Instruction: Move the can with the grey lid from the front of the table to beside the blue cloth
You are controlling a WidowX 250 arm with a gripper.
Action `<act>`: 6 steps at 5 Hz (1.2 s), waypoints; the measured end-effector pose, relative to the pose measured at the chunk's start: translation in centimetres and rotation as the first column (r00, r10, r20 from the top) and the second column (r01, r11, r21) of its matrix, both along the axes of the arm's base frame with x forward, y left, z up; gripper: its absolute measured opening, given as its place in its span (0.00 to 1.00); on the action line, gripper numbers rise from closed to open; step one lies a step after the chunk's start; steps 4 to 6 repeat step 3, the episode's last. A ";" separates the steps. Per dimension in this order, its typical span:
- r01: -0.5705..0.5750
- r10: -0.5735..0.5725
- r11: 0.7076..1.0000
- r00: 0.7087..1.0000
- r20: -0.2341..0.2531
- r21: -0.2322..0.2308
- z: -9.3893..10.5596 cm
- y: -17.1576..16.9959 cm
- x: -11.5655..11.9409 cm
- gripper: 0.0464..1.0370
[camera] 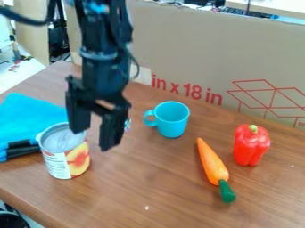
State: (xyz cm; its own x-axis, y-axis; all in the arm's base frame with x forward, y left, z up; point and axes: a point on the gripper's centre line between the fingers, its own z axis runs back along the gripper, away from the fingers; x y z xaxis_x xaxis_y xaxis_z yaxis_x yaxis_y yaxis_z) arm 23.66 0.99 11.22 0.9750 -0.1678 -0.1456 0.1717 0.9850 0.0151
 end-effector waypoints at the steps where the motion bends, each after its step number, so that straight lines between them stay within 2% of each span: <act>1: 0.141 -0.141 0.990 0.988 0.063 -0.003 2.4 -2.7 1.5 0.96; 2: 0.256 -0.262 0.964 0.962 0.082 0.073 3.4 -4.4 2.5 0.96; 3: 0.328 -0.333 0.935 0.943 0.017 0.136 2.6 -4.5 3.1 0.96; 6: 0.328 -0.333 0.935 0.943 0.017 0.136 2.6 -4.5 3.1 0.96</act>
